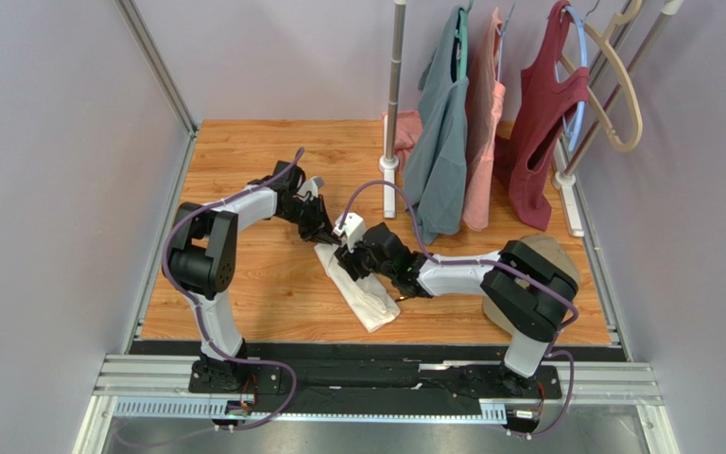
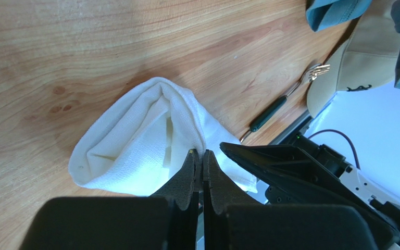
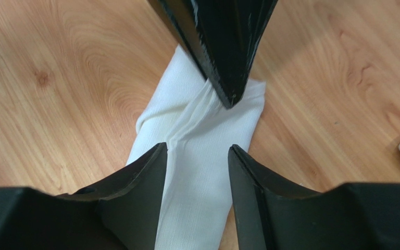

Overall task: Fold the napkin into a case and place the utensils inside
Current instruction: Pick up the top corner of the smaller rectangle folded napkin from the center of the board, then grasp the top corner of the smaller rectangle folded napkin from the folded napkin.

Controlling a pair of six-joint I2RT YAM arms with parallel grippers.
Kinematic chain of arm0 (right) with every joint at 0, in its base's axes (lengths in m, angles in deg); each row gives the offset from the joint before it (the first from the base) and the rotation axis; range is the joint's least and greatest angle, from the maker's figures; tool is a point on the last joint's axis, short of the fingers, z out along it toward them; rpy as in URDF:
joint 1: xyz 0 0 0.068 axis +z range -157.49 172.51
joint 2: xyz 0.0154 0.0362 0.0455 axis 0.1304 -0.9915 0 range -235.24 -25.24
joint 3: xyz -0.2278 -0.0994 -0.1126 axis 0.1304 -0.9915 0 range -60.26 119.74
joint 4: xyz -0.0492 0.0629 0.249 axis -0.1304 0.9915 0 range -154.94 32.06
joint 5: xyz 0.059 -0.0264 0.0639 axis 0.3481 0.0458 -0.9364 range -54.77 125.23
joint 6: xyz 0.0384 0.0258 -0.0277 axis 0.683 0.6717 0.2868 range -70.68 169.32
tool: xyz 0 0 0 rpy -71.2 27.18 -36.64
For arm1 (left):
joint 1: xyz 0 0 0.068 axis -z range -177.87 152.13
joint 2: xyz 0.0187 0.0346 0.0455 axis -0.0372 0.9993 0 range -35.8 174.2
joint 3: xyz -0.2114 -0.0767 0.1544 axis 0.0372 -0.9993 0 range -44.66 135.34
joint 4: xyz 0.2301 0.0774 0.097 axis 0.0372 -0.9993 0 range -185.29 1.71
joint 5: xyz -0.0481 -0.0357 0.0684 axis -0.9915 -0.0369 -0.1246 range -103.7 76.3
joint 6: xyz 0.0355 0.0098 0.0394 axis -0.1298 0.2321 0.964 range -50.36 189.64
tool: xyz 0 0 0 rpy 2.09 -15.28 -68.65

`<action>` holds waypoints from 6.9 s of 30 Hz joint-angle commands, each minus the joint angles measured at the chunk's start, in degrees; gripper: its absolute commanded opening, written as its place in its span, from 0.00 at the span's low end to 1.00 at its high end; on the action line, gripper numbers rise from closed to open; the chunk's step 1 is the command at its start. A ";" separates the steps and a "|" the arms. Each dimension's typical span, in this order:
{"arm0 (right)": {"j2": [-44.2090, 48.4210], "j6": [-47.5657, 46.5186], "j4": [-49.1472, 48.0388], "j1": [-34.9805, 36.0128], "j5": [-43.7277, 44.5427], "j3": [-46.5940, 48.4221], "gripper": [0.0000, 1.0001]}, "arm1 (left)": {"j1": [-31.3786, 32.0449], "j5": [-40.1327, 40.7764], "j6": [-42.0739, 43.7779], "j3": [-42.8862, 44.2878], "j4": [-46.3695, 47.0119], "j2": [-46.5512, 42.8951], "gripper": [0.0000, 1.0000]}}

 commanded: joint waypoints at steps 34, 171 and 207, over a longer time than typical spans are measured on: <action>-12.19 -10.77 -52.65 5.17 12.29 -10.52 0.32 | -1.93 -9.43 -6.19 -3.45 5.13 -1.55 0.00; 1.17 2.86 20.38 0.78 0.95 10.75 0.00 | 2.64 8.33 -12.08 -15.14 10.66 -12.72 0.08; -4.28 1.52 37.45 -2.74 -10.21 18.05 0.00 | 5.45 18.34 -9.27 -16.28 7.85 -20.09 0.24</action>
